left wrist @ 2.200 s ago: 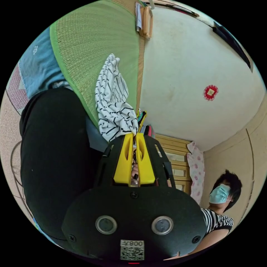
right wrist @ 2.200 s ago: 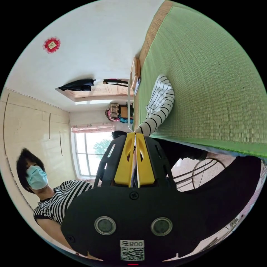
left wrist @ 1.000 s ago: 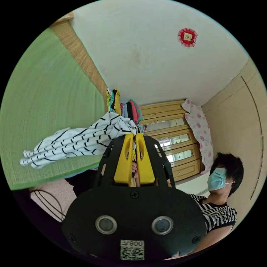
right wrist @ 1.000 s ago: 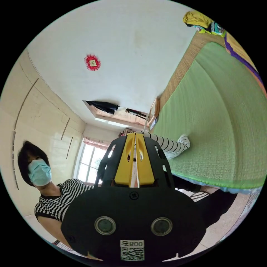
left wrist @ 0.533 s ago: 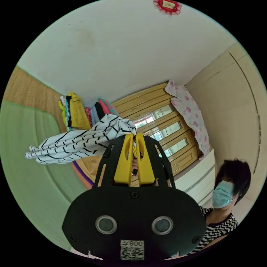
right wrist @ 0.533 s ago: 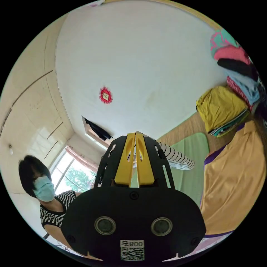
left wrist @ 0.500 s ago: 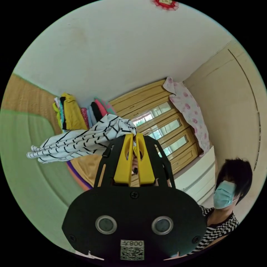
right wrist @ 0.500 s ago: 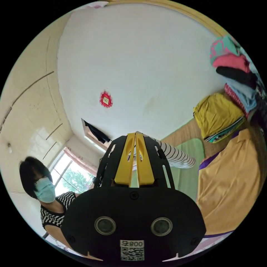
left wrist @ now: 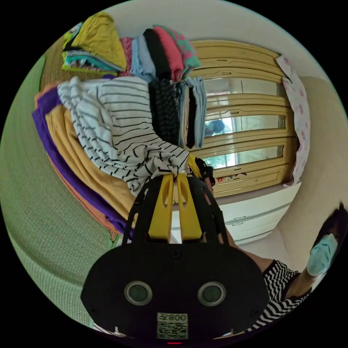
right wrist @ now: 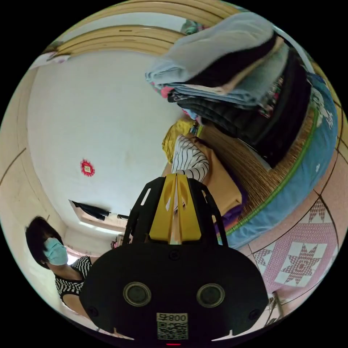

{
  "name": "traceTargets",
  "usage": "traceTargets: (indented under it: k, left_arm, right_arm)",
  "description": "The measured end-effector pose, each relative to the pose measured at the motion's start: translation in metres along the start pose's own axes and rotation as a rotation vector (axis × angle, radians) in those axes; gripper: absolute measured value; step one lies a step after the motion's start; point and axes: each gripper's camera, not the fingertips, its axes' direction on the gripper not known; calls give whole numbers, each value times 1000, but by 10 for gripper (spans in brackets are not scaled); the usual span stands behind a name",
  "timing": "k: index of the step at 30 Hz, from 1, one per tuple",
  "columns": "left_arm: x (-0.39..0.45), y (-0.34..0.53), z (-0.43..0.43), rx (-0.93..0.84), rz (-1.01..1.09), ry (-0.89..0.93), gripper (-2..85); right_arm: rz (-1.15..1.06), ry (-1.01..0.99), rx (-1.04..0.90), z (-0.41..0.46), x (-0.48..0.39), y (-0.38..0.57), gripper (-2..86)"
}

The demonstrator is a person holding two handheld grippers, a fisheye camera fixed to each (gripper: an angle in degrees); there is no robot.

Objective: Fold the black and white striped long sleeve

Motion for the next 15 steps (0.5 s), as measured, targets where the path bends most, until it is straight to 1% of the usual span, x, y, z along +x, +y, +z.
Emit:
traceTargets:
  k: [2,5,10,15]
  left_arm:
    - [11,-6,24,-47,-27,20,18]
    - [41,-18,43,-82,-6,-14,18]
    - [83,-41,68,-128,7,-80,20]
    - [109,-58,88,-167,-22,-126,19]
  right_arm:
    - [42,-22,26,-16,38,15,0]
    - [68,-32,32,-27,64,17,0]
    - [76,-32,11,-33,87,8,1]
    - [128,-7,-6,-37,113,8,1]
